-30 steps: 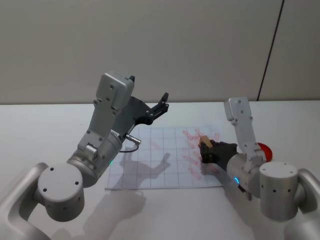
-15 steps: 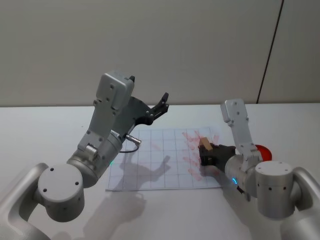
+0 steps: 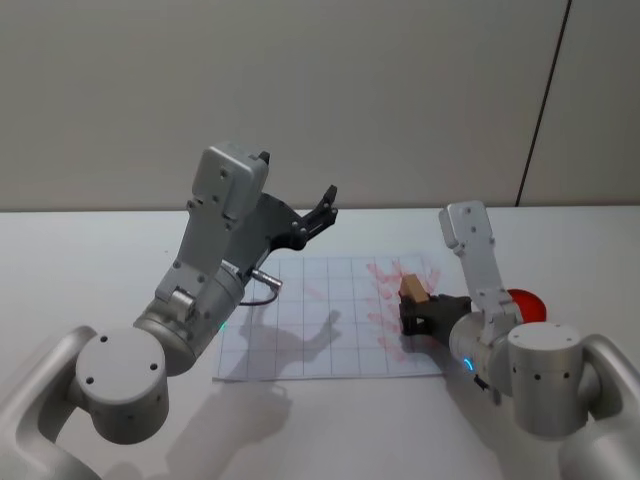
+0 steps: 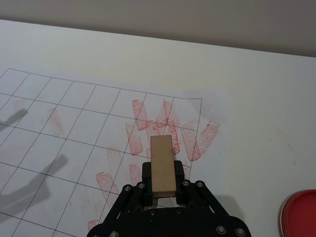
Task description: Use the one hand to pick up the stamp and affix it onto the A4 paper.
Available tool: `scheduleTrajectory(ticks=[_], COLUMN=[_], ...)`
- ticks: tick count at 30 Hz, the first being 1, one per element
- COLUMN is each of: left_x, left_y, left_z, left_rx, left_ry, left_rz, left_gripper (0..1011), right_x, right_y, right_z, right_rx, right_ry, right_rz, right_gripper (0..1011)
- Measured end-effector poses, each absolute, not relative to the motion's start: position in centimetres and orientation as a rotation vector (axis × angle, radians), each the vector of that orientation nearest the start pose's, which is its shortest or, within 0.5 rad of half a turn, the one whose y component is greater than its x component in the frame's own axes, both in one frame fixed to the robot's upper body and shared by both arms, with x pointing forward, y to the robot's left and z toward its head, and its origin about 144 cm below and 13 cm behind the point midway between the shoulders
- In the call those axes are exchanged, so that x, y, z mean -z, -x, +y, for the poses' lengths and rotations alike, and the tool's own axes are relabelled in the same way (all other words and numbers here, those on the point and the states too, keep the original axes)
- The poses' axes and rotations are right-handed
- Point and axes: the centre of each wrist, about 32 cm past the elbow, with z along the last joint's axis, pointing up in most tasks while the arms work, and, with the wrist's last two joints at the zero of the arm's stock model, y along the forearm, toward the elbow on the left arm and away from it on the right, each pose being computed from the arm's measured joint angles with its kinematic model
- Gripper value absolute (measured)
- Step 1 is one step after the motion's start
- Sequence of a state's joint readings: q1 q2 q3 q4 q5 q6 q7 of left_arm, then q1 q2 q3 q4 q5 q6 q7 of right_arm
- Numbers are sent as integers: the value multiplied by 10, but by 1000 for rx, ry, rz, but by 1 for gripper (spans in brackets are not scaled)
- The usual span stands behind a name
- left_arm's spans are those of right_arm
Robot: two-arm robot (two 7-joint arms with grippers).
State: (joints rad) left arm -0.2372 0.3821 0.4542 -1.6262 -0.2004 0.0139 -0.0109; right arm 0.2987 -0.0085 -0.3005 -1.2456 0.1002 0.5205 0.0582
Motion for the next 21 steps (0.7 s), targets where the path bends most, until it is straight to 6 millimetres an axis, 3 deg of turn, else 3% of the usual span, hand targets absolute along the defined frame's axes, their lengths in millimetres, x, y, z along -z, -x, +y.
scheduleTrajectory(ticks=[10,21], left_x=[-1204,-1204], left_y=[-492,-492], left_z=[198,198], left_rx=[-1124,-1124], left_ry=[-61,-61], left_rz=[-268,-268], left_gripper=[1001,1001], right_x=[-1150,-1184], right_y=[-528,-526], right_z=[-133,-134], right_rx=[1199,1219], right_ry=[422,311], right_rz=[345,253], right_gripper=[227,227])
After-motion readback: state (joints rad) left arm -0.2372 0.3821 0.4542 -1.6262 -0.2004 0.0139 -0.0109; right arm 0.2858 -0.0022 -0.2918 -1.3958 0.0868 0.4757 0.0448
